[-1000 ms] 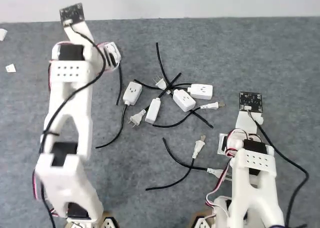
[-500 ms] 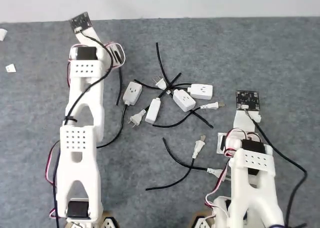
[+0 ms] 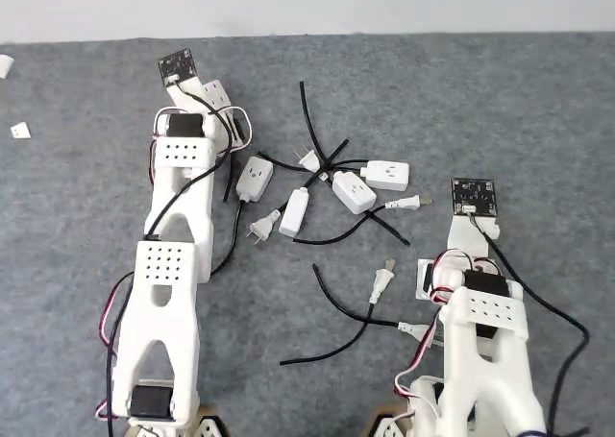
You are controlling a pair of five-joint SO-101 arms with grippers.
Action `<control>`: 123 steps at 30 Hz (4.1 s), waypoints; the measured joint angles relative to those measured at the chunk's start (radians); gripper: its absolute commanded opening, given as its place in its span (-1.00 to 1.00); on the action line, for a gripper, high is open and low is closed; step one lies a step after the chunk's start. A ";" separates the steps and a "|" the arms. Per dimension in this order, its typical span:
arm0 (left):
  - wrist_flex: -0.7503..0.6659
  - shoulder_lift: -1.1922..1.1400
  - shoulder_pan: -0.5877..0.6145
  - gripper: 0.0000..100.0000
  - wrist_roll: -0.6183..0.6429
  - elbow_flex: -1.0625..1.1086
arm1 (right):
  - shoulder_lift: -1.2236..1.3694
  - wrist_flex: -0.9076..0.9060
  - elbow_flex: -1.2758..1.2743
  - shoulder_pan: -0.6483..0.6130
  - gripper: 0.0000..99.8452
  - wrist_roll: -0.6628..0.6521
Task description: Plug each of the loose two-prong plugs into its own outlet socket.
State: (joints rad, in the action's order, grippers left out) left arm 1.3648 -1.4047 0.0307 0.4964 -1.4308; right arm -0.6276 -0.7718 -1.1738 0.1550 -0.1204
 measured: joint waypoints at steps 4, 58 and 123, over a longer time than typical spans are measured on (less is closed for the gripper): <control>0.008 -0.008 0.000 -0.99 0.000 -0.012 | 0.000 0.000 0.000 -0.002 -0.80 0.000; 0.080 1.246 -0.120 -0.98 -0.195 1.732 | 0.000 0.028 0.000 -0.005 -0.79 0.000; -0.551 1.332 -0.002 -0.60 -0.328 2.068 | 0.000 0.044 0.000 -0.003 -0.79 -0.003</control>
State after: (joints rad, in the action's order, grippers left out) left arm 0.8140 -0.0729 0.0292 0.1680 0.6375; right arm -0.6276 -0.7273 -1.1738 0.1519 -0.1235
